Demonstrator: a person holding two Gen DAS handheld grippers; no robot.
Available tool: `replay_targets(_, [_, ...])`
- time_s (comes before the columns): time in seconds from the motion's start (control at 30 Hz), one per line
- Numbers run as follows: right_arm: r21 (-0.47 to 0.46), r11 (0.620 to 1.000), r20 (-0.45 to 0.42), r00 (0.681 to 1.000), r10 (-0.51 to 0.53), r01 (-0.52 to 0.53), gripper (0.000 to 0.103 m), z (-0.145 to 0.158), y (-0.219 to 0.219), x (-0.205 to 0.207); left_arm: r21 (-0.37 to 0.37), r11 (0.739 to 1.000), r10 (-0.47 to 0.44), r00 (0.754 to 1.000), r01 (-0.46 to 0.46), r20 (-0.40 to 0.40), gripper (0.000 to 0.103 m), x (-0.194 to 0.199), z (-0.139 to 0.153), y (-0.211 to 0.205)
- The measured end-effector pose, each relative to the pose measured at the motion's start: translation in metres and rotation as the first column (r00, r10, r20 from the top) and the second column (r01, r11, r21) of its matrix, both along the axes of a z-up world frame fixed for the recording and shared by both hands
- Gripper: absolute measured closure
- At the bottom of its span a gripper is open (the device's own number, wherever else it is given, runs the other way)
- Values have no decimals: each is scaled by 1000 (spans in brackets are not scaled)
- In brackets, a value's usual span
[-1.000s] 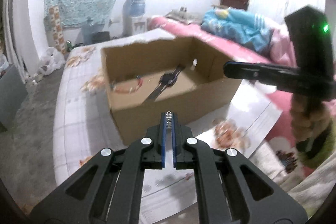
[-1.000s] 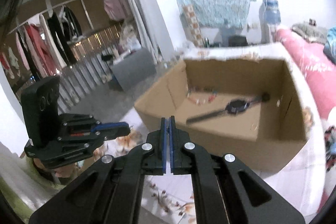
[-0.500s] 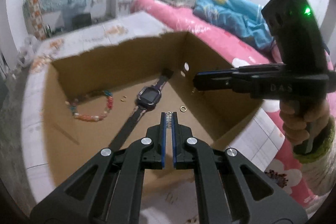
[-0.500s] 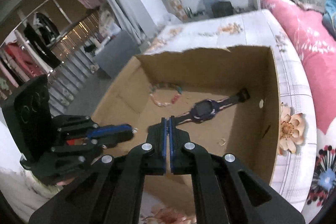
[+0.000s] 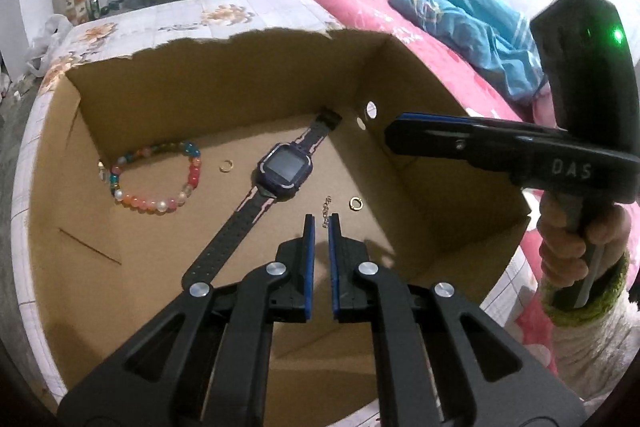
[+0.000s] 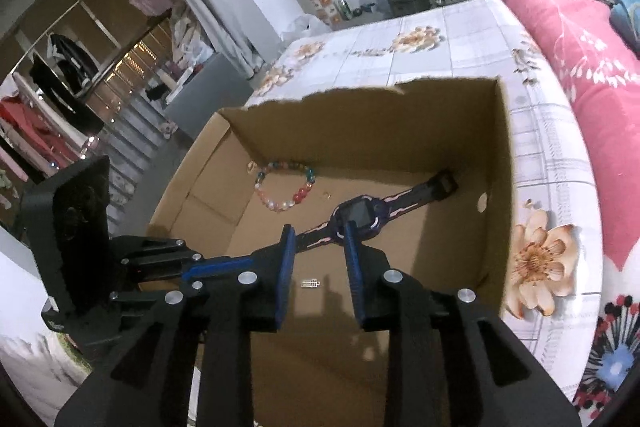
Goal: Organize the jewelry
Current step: 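Open the left gripper to drop the silver charm into the box, then withdraw the open left gripper from the box toward the sheet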
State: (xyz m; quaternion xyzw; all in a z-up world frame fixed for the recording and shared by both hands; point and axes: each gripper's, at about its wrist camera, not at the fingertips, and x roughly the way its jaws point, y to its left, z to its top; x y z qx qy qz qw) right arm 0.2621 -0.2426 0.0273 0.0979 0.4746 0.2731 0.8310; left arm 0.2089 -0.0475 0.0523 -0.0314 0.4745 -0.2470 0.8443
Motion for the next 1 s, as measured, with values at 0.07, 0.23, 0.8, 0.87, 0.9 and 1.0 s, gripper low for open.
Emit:
replay_targets(0.07, [5, 1000, 25, 1000, -13, 13, 76, 8, -3, -6, -8, 1000, 9, 1000, -9, 16, 96, -3, 5, 4])
replay_targets(0.23, [34, 999, 103, 994, -34, 31, 70, 32, -13, -28, -22, 999, 25, 993, -23, 116, 77, -28, 29, 17])
replay_targets(0.8, [165, 982, 97, 989, -110, 93, 49, 0, -44, -181, 45, 999, 19, 984, -27, 178, 21, -156, 10, 77])
replay_targets(0.87, [141, 982, 51, 989, -136, 127, 49, -17, -43, -183, 65, 998, 14, 991, -23, 135, 21, -158, -7, 71])
replay_targets(0.9, [130, 981, 32, 988, -149, 144, 49, -23, -42, -183, 73, 997, 15, 993, -23, 118, 21, -157, -15, 68])
replay_targets(1.0, [79, 979, -19, 982, -186, 187, 49, -42, -38, -180, 106, 994, 26, 995, -37, 97, 21, -154, -35, 54])
